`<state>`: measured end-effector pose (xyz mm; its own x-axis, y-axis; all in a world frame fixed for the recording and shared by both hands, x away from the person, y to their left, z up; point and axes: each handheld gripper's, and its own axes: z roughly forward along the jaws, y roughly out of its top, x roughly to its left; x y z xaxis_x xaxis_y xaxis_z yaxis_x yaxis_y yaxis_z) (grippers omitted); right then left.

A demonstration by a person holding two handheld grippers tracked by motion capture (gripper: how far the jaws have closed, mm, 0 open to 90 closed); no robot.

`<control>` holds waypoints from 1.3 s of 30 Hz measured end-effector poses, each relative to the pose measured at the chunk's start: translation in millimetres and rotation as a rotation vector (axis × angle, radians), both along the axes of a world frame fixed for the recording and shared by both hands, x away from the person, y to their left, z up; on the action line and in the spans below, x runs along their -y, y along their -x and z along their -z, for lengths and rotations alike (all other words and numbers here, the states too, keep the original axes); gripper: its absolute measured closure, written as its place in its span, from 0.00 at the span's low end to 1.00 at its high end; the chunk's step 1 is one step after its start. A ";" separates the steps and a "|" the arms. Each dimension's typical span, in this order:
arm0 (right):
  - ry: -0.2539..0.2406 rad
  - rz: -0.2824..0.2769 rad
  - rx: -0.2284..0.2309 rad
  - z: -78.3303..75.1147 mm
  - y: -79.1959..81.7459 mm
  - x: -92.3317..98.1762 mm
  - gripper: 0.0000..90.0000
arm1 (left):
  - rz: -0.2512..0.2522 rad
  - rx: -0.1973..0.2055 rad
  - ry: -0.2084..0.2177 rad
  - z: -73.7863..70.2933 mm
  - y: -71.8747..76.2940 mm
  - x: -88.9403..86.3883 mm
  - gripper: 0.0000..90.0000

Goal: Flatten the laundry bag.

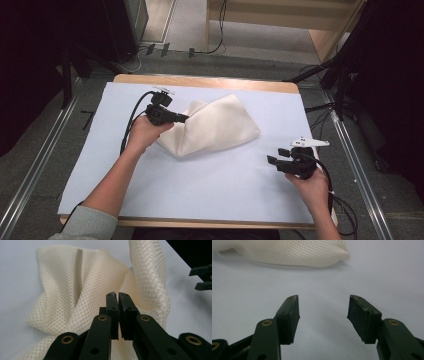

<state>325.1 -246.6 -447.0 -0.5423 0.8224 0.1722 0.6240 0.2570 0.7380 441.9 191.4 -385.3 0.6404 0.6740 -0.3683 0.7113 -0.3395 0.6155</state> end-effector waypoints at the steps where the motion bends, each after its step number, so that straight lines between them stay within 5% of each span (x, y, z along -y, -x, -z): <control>1: 0.000 0.000 0.000 0.0 0.0 0.0 0.49 | 0.003 0.003 -0.001 -0.6 1.5 1.2 0.98; 18: -0.068 0.085 0.018 -13.2 1.3 25.5 0.61 | 0.084 0.022 0.013 -4.4 38.7 17.1 0.95; 39: -0.083 0.082 0.042 -22.3 2.0 24.9 0.71 | 0.166 0.035 -0.017 -2.1 77.0 29.1 0.86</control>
